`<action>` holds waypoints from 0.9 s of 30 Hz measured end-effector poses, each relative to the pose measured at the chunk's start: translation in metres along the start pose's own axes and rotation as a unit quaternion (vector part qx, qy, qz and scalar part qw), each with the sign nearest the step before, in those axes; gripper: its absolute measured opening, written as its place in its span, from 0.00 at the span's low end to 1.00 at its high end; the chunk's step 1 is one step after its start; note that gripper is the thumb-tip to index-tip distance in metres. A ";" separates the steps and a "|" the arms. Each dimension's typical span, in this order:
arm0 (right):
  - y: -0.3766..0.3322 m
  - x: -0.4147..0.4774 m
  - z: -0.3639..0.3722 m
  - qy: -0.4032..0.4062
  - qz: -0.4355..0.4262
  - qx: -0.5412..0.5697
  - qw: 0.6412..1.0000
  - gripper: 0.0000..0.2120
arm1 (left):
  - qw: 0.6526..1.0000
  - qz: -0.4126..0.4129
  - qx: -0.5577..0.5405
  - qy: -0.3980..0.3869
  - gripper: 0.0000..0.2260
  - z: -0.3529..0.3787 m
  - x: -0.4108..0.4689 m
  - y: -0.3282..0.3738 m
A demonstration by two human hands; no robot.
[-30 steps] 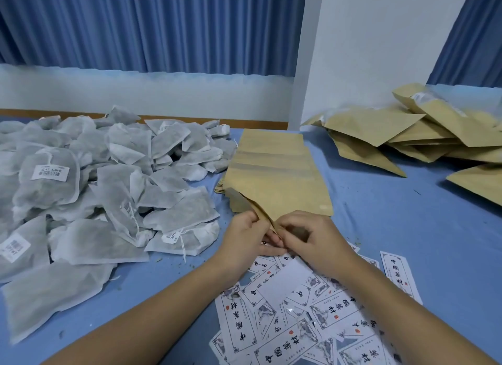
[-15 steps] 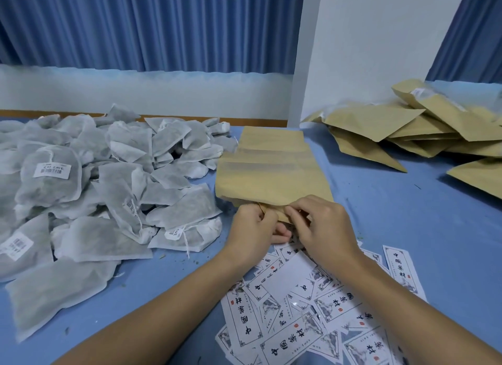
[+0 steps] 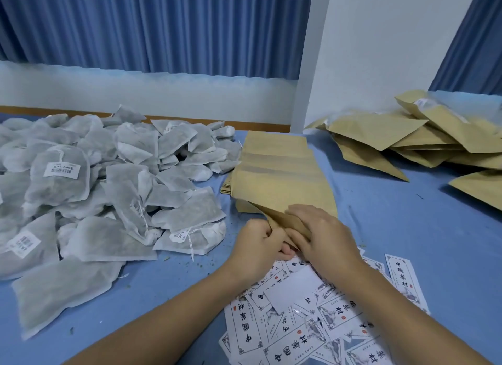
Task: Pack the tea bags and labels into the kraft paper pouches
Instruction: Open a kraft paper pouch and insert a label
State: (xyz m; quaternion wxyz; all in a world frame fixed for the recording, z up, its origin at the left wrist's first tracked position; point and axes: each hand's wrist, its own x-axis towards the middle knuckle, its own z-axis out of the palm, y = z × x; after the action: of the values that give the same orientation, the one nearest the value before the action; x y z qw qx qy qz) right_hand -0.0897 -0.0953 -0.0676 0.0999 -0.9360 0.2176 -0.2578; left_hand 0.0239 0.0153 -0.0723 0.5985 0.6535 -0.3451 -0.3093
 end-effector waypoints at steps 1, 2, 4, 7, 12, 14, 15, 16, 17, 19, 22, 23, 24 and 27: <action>0.002 0.006 -0.003 -0.018 0.025 -0.028 0.999 0.06 | 1.000 -0.001 0.007 -0.001 0.14 0.000 0.000 -0.001; 0.005 0.013 -0.008 -0.015 0.060 -0.052 0.997 0.08 | 1.000 -0.002 0.023 0.002 0.14 -0.002 -0.001 -0.002; 0.013 0.030 -0.026 0.052 0.131 -0.057 0.988 0.16 | 0.999 0.007 0.046 0.014 0.14 -0.006 -0.001 -0.002; 0.016 0.053 -0.047 0.139 0.152 -0.009 0.978 0.21 | 0.986 0.073 0.126 0.076 0.13 -0.008 0.003 0.000; -0.005 0.067 -0.033 0.059 0.098 -0.149 0.982 0.21 | 0.783 0.379 0.398 0.292 0.09 -0.019 0.013 0.023; -0.009 0.067 -0.023 0.027 0.089 -0.175 0.980 0.18 | 0.672 0.488 0.484 0.276 0.06 -0.022 0.018 0.030; -0.010 0.067 -0.019 0.022 0.083 -0.178 0.980 0.16 | 0.644 0.507 0.520 0.239 0.07 -0.020 0.018 0.032; -0.010 0.066 -0.015 0.021 0.077 -0.178 0.981 0.15 | 0.633 0.504 0.556 0.192 0.06 -0.017 0.016 0.033; -0.010 0.065 -0.011 0.022 0.071 -0.176 0.982 0.16 | 0.635 0.471 0.595 0.147 0.05 -0.012 0.015 0.033; -0.008 0.061 -0.005 0.049 0.070 -0.159 0.984 0.18 | 0.669 0.325 0.662 0.087 0.13 0.002 0.018 0.032; -0.007 0.053 0.000 0.155 0.036 -0.063 0.985 0.25 | 0.746 0.152 0.648 0.016 0.16 0.022 0.049 0.032; -0.006 0.050 0.002 0.198 0.013 -0.028 0.980 0.29 | 0.772 0.117 0.624 0.001 0.17 0.024 0.061 0.033; -0.003 0.047 0.003 0.239 -0.009 -0.011 0.971 0.32 | 0.802 0.090 0.590 -0.032 0.18 0.024 0.072 0.033; 0.006 0.044 0.004 0.332 -0.069 -0.034 0.940 0.39 | 0.849 0.019 0.524 -0.065 0.21 0.006 0.092 0.039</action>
State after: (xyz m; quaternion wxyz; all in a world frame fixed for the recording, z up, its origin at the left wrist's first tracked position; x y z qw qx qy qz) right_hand -0.0558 -0.1205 -0.0532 -0.0278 -0.8131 0.1815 -0.5524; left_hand 0.0682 -0.0650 -0.0330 0.1491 0.8420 -0.5060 -0.1130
